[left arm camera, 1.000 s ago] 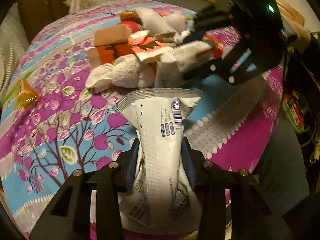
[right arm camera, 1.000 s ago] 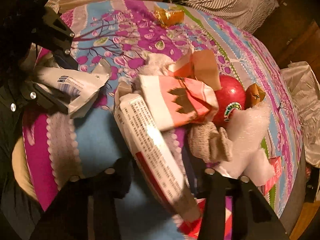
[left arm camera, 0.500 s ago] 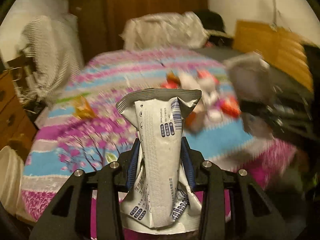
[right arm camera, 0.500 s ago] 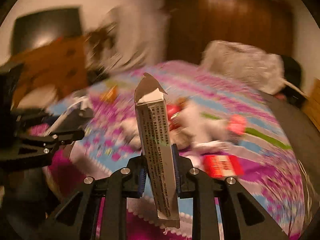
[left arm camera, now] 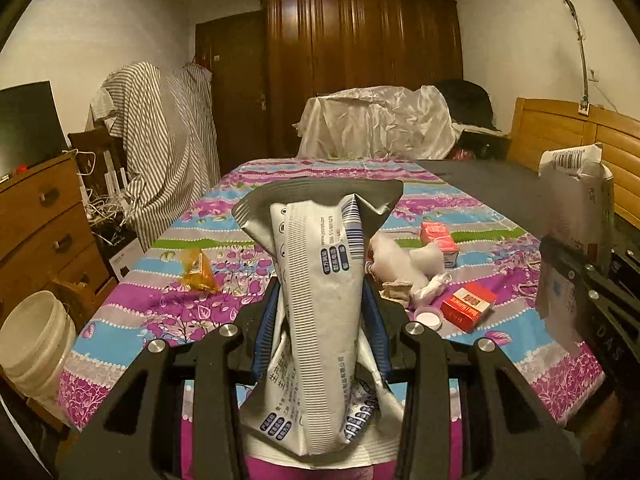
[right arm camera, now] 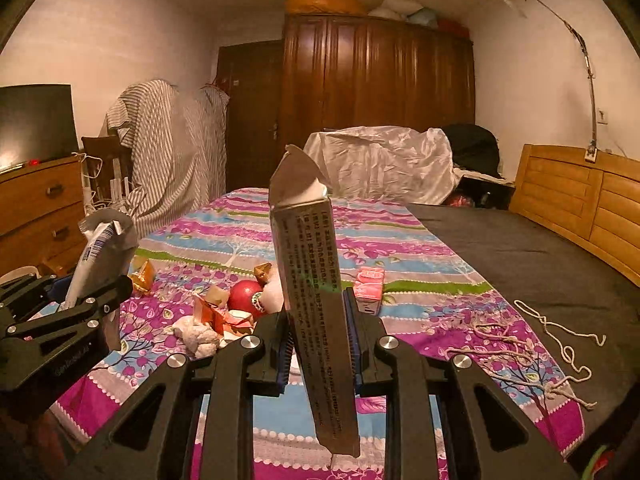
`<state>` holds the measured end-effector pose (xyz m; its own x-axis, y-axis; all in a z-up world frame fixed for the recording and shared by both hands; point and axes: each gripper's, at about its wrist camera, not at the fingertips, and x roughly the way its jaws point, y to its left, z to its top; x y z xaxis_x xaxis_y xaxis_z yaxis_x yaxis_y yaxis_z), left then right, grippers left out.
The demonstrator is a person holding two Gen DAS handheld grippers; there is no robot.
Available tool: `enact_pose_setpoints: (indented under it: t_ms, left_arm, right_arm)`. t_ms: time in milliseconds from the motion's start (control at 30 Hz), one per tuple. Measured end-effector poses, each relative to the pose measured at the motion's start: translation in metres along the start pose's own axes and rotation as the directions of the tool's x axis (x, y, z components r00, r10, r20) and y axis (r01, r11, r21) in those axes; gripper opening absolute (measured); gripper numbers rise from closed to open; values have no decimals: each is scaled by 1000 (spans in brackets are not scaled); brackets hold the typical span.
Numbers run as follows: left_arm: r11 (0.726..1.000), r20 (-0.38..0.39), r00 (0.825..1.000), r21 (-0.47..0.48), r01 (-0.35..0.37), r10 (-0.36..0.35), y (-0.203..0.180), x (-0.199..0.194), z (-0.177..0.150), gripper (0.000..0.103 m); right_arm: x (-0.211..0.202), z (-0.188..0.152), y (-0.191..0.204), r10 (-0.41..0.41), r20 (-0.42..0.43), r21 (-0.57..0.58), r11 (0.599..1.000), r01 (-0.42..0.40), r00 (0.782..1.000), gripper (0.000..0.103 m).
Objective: Collect trash
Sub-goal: 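Carry the wrapper and box with both tools toward the white bucket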
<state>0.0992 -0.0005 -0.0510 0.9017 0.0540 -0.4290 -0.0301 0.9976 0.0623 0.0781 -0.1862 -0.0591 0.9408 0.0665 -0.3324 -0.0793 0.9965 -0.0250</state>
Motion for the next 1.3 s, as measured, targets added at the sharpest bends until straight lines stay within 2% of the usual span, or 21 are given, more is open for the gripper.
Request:
enact_pose_setpoints:
  t_ms: [500,733,900,1067,1300]
  left_arm:
    - [1000,-1,1000,-8,2,-2,-3,-6,1,38]
    - [998,15,999,-45,-48,49,26,-14,10,38]
    - [989,5,993,-85,-121,122,68,-16,16,38]
    - [969,-12,978,-134,-208,209,125,-19,21,38]
    - [934,-45,952,-187,-305,302,198,-27,22,38]
  right_arm:
    - [-5,3,4,7,13,7,1000,-8,1000,24]
    - [1,19,30,80,25,-22,997,-79,996,24]
    - [8,41,74,165,39,-50,985,-163,986,24]
    - [17,64,131,251,37,-80,965,-248,967,24]
    - [24,92,231,372,23,-130,922,-366,928,24]
